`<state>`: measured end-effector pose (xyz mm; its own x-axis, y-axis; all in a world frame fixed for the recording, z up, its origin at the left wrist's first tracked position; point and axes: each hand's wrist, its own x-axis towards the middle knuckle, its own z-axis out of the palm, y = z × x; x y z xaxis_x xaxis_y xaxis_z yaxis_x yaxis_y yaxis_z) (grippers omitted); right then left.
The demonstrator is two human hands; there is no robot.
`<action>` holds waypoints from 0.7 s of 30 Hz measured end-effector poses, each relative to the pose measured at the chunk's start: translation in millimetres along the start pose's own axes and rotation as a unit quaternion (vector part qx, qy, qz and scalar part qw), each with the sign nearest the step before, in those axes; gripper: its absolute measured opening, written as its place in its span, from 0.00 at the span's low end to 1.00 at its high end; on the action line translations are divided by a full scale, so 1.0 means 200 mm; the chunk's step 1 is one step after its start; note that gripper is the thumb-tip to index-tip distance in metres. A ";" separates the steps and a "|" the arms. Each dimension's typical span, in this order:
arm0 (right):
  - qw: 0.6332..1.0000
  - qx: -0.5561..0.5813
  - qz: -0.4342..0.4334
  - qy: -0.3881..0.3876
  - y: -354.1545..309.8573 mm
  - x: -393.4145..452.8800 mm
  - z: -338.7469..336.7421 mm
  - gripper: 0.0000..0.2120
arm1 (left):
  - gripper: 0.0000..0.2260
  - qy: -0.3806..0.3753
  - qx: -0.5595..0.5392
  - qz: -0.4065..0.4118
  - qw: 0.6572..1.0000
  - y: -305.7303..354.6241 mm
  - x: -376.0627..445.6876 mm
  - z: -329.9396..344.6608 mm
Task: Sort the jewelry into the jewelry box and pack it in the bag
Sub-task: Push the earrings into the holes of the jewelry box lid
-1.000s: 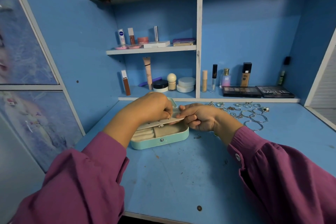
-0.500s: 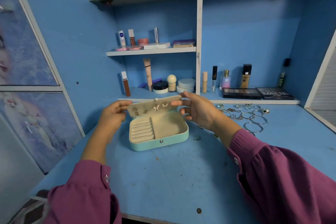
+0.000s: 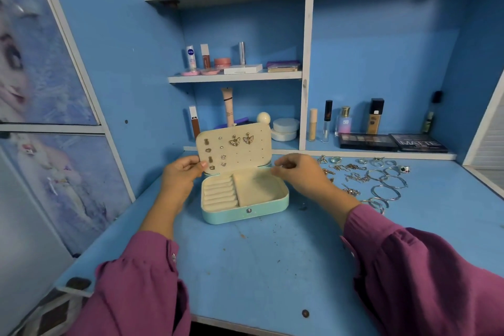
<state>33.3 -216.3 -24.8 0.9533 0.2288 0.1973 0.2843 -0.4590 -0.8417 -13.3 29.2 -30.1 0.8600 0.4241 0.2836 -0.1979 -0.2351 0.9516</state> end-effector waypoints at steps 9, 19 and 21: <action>0.995 -0.086 -0.021 -0.051 -0.02 -0.05 -0.05 0.10 | 0.06 -0.043 0.009 -0.029 0.999 -0.03 0.00 -0.01; 0.991 -0.080 0.005 -0.106 0.00 -0.10 -0.30 0.05 | 0.05 -0.057 0.019 -0.048 0.997 -0.04 -0.01 0.00; 0.989 -0.092 0.010 -0.113 0.02 -0.11 -0.38 0.03 | 0.05 -0.053 0.023 -0.047 0.997 -0.04 -0.01 0.01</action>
<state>20.5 -288.4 5.9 0.9179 0.3940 0.0468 0.2989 -0.6090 -0.7347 -12.3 29.5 -39.2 0.9194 0.3513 0.1769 -0.0946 -0.2392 0.9664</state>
